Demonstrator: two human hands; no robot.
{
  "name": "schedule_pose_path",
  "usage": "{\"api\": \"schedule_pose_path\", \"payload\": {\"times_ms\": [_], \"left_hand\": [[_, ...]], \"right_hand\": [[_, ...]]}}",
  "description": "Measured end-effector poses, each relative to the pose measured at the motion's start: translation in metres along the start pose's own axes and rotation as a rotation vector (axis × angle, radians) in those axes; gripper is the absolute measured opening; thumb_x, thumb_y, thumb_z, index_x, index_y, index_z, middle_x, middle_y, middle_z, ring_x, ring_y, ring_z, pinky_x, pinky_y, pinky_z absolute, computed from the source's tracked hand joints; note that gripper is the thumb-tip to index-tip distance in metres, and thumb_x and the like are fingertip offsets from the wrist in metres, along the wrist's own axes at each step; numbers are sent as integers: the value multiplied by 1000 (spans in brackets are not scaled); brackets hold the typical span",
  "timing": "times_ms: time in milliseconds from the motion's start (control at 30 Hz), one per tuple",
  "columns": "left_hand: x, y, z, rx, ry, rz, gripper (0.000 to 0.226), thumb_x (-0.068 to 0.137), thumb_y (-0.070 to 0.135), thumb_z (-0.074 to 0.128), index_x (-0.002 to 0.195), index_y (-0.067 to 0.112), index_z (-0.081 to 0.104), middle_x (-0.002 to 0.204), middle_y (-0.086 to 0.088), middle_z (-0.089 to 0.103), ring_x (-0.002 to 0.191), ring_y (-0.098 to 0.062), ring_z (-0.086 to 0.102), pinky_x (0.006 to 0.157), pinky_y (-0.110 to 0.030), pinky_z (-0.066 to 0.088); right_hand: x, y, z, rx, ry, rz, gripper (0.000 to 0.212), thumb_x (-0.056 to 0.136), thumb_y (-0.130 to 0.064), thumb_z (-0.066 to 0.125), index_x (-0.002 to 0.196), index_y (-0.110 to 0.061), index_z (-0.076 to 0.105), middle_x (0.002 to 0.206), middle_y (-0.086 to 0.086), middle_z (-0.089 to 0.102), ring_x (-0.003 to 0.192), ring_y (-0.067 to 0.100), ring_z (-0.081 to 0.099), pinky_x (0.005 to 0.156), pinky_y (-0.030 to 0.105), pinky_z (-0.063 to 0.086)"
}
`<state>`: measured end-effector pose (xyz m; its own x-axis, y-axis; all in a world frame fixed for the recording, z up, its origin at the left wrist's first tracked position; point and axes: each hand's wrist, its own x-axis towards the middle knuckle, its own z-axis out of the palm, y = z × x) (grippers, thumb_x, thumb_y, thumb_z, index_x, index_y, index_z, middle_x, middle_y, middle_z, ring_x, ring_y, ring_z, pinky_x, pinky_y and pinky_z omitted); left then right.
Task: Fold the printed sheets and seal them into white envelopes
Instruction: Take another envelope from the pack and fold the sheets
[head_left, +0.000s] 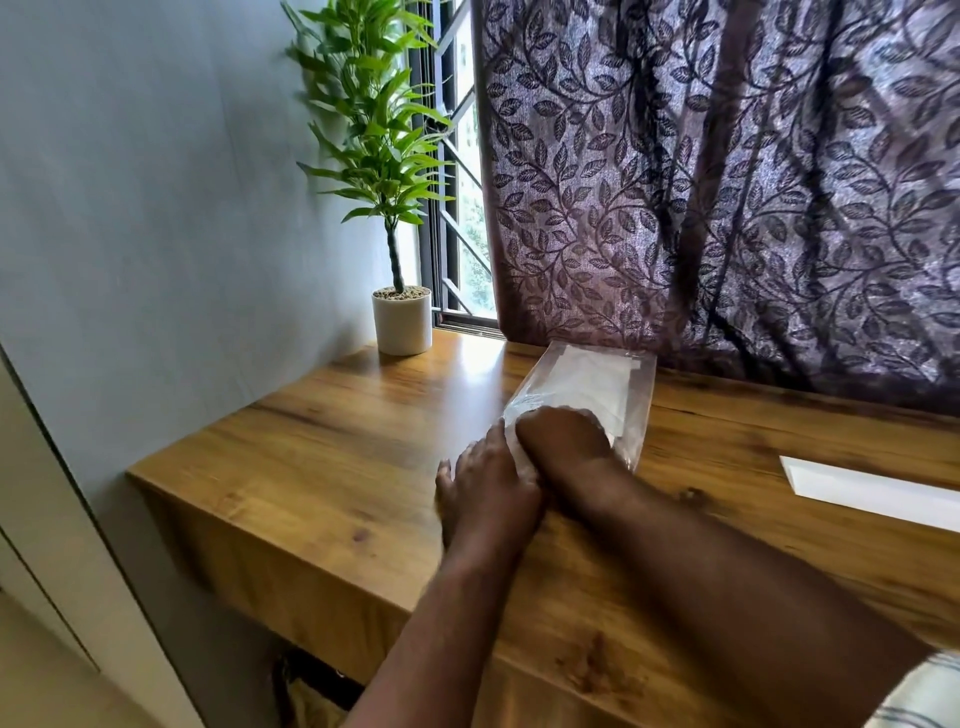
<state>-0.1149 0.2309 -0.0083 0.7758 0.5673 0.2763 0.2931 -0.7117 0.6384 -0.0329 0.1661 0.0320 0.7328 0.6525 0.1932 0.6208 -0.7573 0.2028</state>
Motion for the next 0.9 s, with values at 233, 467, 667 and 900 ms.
{"api": "schedule_pose_path", "payload": {"times_ms": [233,467,667,900], "left_hand": [[0,-3,1,-52,13,22,56,91,39,48,146,33,38,141,5,57,134,-20,48,118,-51,23],[-2,-2,-2,-22,33,44,45,87,49,53,129,33,51,129,5,64,123,-21,56,111,-47,31],[-6,1,-8,21,-12,31,63,79,36,62,140,29,48,134,-3,62,125,-25,53,110,-44,36],[-2,1,-6,67,-27,8,70,72,34,67,139,24,51,134,-6,61,124,-26,54,105,-42,41]], "right_hand": [[-40,-1,-27,67,162,-50,45,92,-19,58,136,-13,46,116,11,68,103,34,68,77,39,51],[-98,14,-67,286,392,-90,20,100,-36,49,117,-26,51,96,7,71,86,33,68,62,32,34],[-125,58,-97,446,696,-82,17,94,-40,56,103,-27,61,81,3,75,72,29,71,62,40,56],[-151,139,-122,728,790,168,16,92,-23,72,106,-14,73,87,-7,66,75,10,60,65,19,41]]}}
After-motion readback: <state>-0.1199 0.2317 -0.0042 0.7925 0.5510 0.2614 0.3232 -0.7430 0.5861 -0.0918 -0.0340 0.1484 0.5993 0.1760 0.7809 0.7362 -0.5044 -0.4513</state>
